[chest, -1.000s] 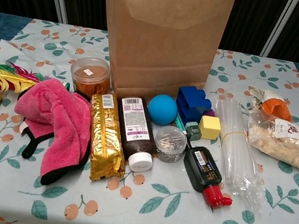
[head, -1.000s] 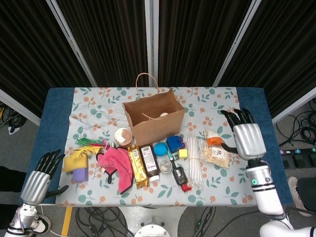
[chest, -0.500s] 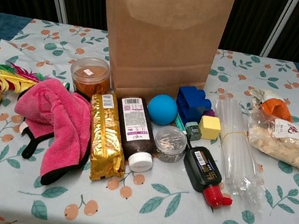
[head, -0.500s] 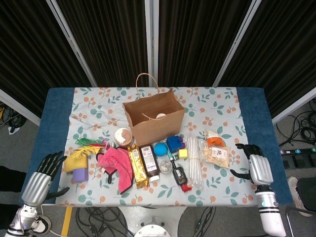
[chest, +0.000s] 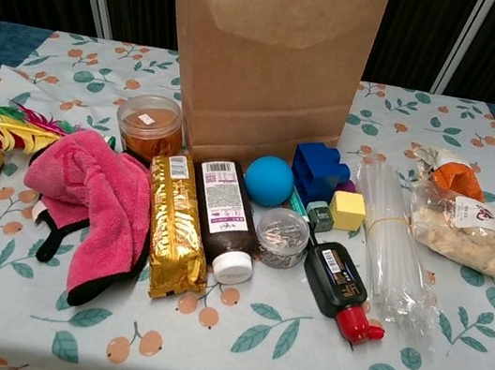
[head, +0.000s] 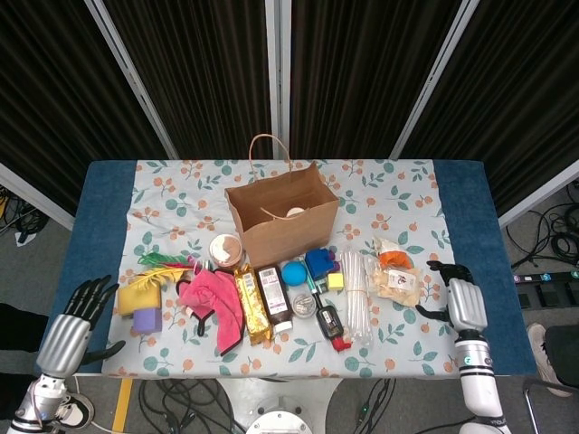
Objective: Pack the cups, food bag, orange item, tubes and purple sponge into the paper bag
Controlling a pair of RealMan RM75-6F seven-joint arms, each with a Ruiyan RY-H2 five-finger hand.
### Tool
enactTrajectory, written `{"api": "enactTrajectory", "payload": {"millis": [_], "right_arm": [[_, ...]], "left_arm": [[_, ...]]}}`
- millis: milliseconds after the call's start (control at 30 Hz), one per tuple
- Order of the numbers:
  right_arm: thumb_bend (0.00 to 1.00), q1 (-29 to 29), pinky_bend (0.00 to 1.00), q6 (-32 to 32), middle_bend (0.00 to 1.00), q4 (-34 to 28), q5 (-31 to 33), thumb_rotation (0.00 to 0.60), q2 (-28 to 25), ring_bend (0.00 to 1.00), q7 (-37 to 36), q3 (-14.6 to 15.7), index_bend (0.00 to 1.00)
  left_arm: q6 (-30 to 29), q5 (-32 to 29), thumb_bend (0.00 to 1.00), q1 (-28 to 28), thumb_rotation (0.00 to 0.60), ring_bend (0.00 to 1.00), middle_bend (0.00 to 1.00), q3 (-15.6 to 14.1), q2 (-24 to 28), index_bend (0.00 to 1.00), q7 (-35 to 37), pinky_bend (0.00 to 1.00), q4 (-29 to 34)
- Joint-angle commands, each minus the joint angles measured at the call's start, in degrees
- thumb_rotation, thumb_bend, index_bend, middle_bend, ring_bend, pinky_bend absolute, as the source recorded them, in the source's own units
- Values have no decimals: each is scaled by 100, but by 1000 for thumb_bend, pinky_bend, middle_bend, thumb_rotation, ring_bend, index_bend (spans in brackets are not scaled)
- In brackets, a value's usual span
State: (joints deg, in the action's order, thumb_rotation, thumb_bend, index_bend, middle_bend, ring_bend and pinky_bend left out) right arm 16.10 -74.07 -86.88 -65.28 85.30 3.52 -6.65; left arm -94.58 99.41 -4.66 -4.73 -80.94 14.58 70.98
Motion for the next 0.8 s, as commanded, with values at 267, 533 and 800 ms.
{"api": "enactTrajectory", "payload": {"millis": [267,533,800], "right_arm": [[0,189,96,386,256,211,345,600,313,150,459,-189,227],[2,285,95,591,256,391,436,600,523,153,645,-229,227],[118,343,92,655,305,488,576,600,654,199,1004,-246,247]], "left_arm": [[-20,23,0,8,600,27,66,-9,1,88,-34,69,27],[35,-43,0,24,600,28,67,-11,-15,87,25,70,25],[15,-33,0,40,600,28,67,-19,-22,88,33,69,3]]}}
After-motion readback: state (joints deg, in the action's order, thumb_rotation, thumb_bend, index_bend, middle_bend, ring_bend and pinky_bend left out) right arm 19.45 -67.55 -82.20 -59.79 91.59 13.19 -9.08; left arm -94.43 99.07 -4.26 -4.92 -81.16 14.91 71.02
